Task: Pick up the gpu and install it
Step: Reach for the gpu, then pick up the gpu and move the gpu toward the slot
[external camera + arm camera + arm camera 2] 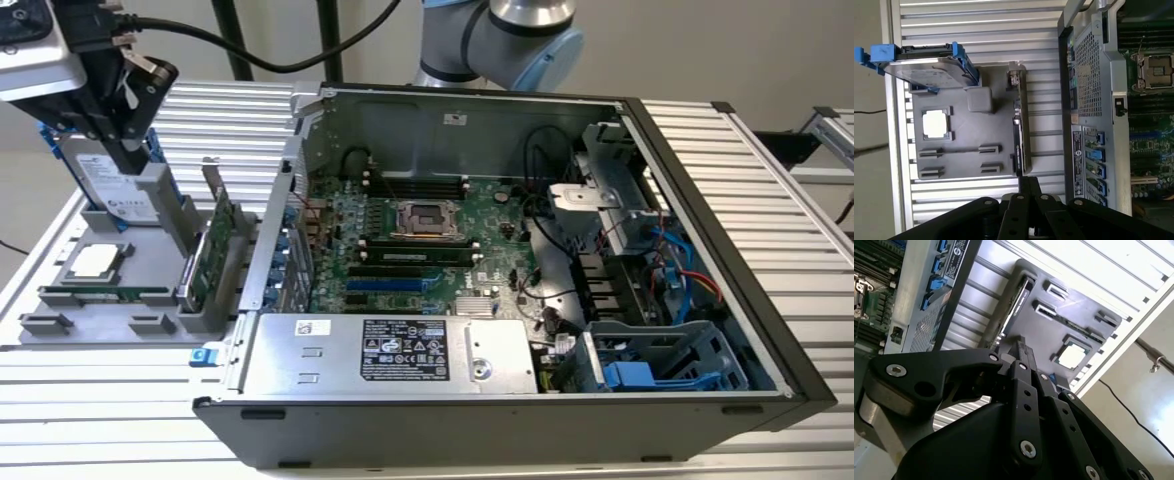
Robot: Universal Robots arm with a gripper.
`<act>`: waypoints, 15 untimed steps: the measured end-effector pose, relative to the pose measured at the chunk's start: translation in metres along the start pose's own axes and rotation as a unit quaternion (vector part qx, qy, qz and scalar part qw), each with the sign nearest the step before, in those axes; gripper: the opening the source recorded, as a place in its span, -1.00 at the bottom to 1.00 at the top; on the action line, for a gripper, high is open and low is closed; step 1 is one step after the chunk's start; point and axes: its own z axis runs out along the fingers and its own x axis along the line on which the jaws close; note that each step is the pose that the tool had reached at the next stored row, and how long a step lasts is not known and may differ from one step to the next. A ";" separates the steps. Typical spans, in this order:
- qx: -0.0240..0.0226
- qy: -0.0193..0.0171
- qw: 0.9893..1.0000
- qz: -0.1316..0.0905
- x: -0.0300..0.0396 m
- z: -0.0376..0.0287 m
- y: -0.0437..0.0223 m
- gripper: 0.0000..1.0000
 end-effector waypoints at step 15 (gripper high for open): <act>0.000 0.000 1.000 0.000 0.0012 -0.0001 -0.0012 -1.00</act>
